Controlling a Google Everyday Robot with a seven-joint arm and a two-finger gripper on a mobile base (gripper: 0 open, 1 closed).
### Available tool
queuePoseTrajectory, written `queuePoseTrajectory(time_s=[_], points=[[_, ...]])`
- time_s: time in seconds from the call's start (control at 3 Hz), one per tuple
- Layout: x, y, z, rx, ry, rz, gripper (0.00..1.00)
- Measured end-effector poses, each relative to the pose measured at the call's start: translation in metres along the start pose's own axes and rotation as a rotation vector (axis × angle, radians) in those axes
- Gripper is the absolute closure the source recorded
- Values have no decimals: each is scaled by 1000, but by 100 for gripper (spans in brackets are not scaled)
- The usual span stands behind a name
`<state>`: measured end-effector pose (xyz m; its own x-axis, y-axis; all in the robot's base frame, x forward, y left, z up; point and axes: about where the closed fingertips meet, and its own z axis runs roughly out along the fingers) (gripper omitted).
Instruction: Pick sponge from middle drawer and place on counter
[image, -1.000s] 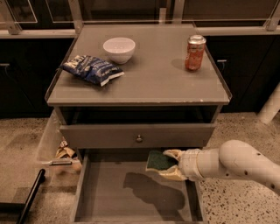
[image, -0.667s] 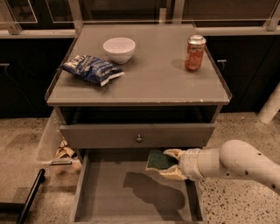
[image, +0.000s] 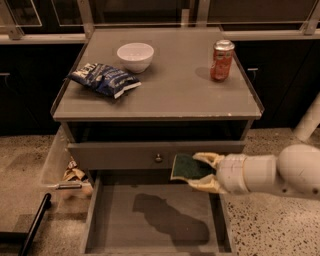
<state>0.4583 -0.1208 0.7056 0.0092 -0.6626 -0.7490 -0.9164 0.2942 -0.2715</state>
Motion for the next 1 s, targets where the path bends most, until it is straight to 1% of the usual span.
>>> queuePoseTrajectory(time_s=[0.33, 0.67, 1.0], points=[[-66, -34, -53, 40, -43, -84, 100], [-115, -75, -88, 38, -96, -96, 100], [-151, -126, -97, 25, -123, -56, 100]])
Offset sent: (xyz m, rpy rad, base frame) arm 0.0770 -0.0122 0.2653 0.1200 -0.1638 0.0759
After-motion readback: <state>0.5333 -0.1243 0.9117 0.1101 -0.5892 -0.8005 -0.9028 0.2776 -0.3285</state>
